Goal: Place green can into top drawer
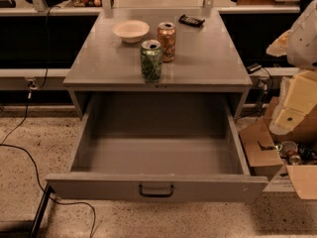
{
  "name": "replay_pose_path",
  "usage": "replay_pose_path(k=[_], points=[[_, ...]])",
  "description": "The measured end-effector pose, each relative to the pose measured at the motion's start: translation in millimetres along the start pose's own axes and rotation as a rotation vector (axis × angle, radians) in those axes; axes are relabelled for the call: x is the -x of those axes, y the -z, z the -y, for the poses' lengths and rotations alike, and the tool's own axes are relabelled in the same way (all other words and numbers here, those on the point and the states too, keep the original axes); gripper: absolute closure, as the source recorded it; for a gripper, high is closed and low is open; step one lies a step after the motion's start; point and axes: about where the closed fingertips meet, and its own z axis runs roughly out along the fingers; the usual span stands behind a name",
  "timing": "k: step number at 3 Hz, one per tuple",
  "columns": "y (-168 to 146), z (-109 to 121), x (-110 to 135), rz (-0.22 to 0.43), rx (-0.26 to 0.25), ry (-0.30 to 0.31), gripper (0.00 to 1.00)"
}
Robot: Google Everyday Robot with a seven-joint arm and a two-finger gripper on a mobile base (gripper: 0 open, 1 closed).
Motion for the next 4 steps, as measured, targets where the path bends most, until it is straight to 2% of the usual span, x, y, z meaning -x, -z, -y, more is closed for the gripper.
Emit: replay_pose_path(k=[1,2,3,4], points=[[0,0,0,0.000,0.000,0.000,0.00],[-5,5,12,0.029,-0.006,0.022,0.00],[-12,32,66,0.174,-0.041,0.104,0.00],[-9,66,144,0.390,-0.089,0.205,0.00]])
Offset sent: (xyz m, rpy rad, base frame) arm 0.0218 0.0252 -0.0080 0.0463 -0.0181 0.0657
